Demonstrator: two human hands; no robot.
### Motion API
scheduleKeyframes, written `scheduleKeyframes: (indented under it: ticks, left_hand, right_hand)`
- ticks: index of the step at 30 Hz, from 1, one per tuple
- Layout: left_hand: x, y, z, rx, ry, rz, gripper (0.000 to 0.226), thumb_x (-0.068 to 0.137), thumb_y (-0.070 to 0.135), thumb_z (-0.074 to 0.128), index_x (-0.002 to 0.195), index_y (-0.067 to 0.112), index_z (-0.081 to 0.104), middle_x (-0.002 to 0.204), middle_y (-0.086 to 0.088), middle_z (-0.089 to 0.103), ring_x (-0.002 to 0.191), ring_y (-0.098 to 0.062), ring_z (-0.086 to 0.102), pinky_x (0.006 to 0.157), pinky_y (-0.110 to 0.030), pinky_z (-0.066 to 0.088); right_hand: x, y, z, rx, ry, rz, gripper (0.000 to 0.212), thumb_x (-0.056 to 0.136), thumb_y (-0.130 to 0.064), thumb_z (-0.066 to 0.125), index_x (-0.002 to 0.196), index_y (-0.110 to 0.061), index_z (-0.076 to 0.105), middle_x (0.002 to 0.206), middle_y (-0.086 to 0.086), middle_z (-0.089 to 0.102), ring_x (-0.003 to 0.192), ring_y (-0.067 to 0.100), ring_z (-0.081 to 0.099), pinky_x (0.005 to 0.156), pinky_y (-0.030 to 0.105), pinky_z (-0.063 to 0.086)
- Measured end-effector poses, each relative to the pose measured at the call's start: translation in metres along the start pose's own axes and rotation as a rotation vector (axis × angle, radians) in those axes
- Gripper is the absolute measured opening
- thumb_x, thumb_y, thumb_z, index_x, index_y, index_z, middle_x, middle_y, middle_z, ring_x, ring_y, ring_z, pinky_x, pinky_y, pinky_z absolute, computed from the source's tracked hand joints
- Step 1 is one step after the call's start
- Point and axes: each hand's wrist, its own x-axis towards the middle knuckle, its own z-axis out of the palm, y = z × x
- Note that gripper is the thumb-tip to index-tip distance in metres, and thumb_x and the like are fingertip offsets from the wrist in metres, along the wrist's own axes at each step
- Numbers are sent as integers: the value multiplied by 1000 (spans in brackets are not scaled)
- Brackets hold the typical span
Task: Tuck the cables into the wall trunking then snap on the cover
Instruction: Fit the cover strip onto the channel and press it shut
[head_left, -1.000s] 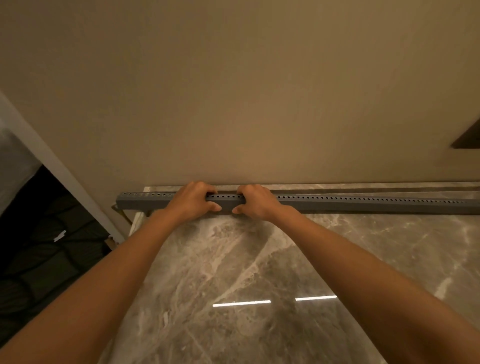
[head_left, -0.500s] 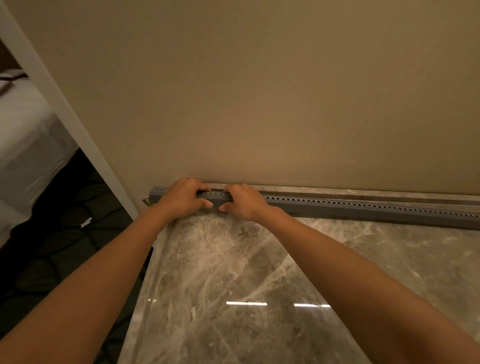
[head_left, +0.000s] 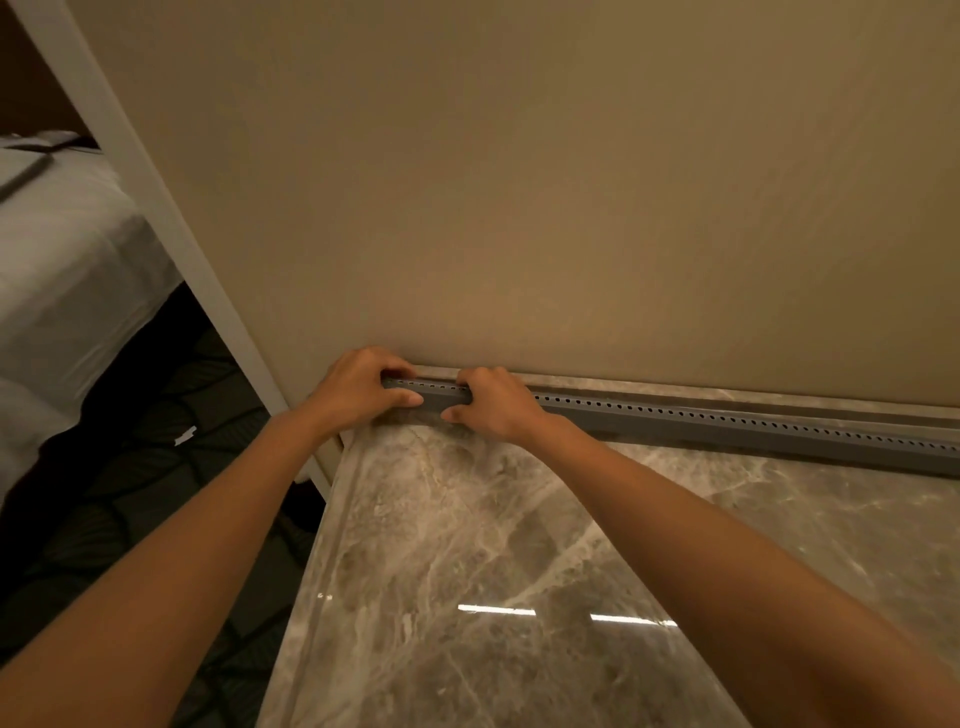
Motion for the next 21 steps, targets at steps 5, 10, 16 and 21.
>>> scheduleKeyframes:
  ticks: [5,10,16,21]
  left_hand:
    - [-7,-39,-24,-110,118,-197,39,73,25,78,105,5,69,92,-2,61,89,-15,54,63,-22,40]
    - [-11,-53,-20,-374,124,-274,22,78,15,73,98,8,67,88,-3,60,89,-17,53,65,-12,39]
    - [-10,-56,-16,-453,113,-287,22,82,11,69,71,25,56,93,-8,59,91,-20,53,68,-17,40]
    - [-6,-56,-12,-513,177,-310,10,82,10,69,86,11,60,76,1,56,69,-6,50,63,-14,38]
  right_hand:
    - [10,-19,8,45,-12,-32,34,89,-31,61,107,-2,61,111,20,66,104,35,60,75,35,42]
    - [21,-34,11,61,-60,-60,31,91,-29,59,109,-4,61,114,18,66,106,34,59,72,32,36]
    - [25,-35,13,51,-78,-48,32,92,-29,58,113,-6,60,117,17,65,109,34,58,83,37,45]
    - [28,-35,9,65,-90,-37,32,90,-28,60,112,-5,62,101,17,63,95,31,57,71,29,32]
